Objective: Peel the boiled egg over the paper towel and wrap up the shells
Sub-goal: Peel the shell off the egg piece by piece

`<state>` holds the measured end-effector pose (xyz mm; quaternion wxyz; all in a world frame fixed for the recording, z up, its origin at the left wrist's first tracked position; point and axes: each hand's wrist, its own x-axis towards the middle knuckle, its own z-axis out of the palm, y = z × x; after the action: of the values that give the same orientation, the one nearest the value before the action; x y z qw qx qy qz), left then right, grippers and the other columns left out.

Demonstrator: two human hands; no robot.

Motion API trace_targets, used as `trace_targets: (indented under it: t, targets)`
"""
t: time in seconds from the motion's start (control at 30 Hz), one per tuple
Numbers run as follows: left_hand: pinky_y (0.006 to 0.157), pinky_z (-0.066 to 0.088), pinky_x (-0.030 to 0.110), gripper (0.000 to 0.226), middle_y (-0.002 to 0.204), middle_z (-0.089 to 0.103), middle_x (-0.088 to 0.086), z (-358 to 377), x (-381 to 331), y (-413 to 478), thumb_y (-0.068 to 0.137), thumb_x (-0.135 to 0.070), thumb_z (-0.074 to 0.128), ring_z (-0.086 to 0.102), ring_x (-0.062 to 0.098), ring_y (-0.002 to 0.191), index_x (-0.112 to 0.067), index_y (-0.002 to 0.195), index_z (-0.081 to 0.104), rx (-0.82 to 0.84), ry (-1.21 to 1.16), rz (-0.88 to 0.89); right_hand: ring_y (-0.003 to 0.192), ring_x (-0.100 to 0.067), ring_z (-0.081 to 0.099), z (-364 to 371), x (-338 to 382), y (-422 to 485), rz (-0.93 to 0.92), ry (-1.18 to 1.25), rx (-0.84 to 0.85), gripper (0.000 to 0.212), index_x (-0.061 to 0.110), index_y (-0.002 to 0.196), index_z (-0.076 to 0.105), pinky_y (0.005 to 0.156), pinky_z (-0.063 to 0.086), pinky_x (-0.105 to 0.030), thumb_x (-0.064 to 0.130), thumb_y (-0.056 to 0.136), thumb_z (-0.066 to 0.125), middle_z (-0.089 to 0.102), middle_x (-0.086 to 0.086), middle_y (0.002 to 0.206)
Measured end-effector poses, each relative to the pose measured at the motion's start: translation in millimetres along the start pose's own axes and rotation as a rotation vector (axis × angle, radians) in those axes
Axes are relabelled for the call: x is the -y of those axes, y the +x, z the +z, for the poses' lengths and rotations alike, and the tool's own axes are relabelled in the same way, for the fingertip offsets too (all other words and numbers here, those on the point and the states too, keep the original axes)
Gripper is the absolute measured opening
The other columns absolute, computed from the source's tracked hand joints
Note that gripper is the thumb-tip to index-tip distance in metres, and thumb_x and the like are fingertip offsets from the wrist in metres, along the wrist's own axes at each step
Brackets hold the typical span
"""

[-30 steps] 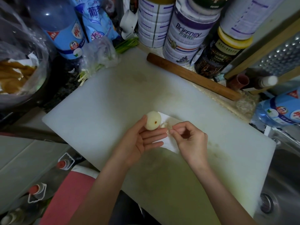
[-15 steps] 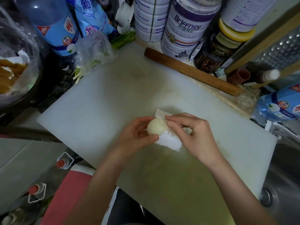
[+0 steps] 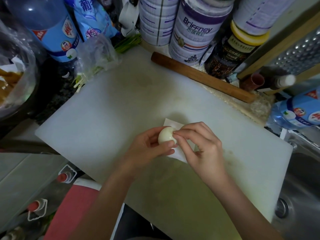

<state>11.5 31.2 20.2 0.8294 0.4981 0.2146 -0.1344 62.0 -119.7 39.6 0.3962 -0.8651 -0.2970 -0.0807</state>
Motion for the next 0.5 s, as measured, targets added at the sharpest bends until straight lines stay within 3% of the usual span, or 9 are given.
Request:
trace_targets:
  t: [0.23, 0.37, 0.5]
  targets:
    - [0.081, 0.057, 0.032, 0.041, 0.107, 0.069, 0.012, -5, -8, 8, 0.076, 0.003, 0.068, 0.066, 0.024, 0.100, -0.012, 0.114, 0.063, 0.068, 0.130, -0.024, 0.075, -0.017, 0.052, 0, -9, -4, -0.007, -0.024, 0.077, 0.006, 0.001, 0.081, 0.063, 0.069, 0.044, -0.025, 0.003, 0.086, 0.061, 0.058, -0.005, 0.079]
    - [0.088, 0.055, 0.039, 0.043, 0.108, 0.069, 0.013, -5, -15, 10, 0.077, 0.005, 0.067, 0.065, 0.024, 0.100, -0.010, 0.116, 0.061, 0.114, 0.198, -0.040, 0.069, -0.014, 0.053, -6, -11, 4, 0.214, 0.078, 0.073, 0.010, 0.008, 0.078, 0.061, 0.064, 0.044, -0.023, 0.006, 0.088, 0.060, 0.057, -0.002, 0.076]
    - [0.093, 0.052, 0.042, 0.047, 0.112, 0.068, 0.014, -8, -20, 13, 0.076, 0.006, 0.069, 0.064, 0.029, 0.104, -0.010, 0.119, 0.059, 0.105, 0.277, -0.047, 0.062, -0.013, 0.053, -6, -21, 9, 0.410, 0.004, 0.090, 0.016, 0.010, 0.069, 0.062, 0.057, 0.040, -0.017, 0.011, 0.084, 0.066, 0.059, -0.003, 0.068]
